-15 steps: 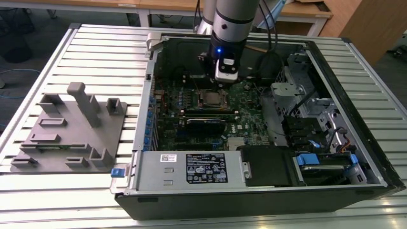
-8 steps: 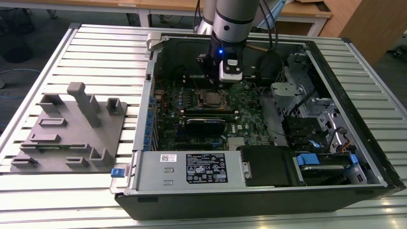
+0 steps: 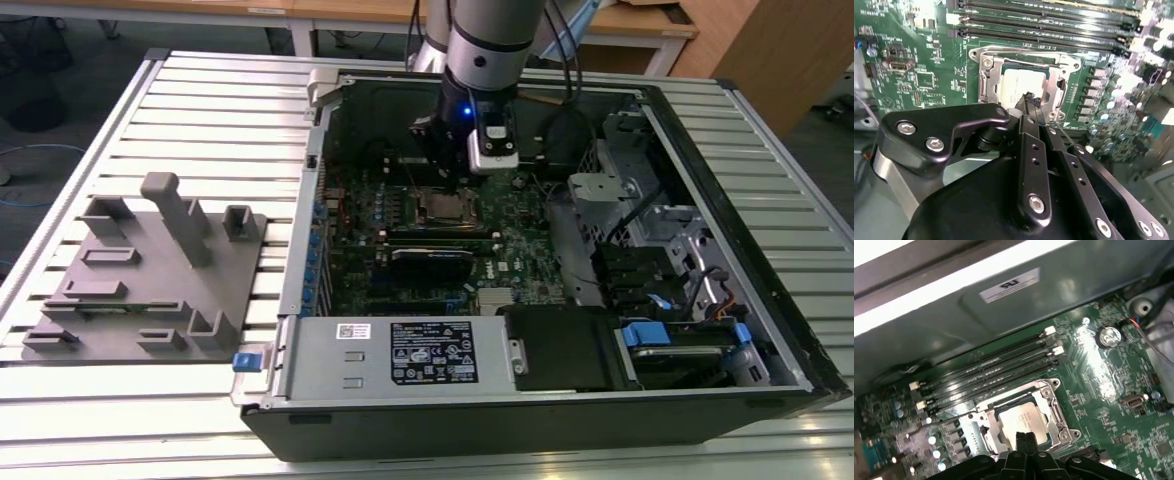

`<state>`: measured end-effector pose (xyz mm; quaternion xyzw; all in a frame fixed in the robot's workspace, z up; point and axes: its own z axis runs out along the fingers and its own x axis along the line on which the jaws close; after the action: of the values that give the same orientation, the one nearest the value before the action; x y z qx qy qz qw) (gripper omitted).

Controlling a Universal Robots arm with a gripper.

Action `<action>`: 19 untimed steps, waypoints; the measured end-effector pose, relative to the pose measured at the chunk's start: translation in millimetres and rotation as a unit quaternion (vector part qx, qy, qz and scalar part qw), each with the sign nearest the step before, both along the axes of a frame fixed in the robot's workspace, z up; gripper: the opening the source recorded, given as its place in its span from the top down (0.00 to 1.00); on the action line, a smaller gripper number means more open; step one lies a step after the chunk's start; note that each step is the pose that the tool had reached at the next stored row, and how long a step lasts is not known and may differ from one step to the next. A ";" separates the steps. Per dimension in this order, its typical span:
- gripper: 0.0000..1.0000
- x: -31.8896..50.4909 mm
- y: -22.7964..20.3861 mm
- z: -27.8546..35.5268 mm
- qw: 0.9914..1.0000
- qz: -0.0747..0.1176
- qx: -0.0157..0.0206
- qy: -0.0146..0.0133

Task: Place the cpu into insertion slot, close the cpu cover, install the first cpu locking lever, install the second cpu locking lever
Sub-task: 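Close the cpu cover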

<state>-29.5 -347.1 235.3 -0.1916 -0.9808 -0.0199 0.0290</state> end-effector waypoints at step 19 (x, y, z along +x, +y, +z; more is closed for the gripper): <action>0.89 -0.8 0.0 -3.6 0.996 0.086 0.002 -0.009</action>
<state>-30.3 -347.1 231.7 -0.1066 -0.9938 -0.0208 0.0219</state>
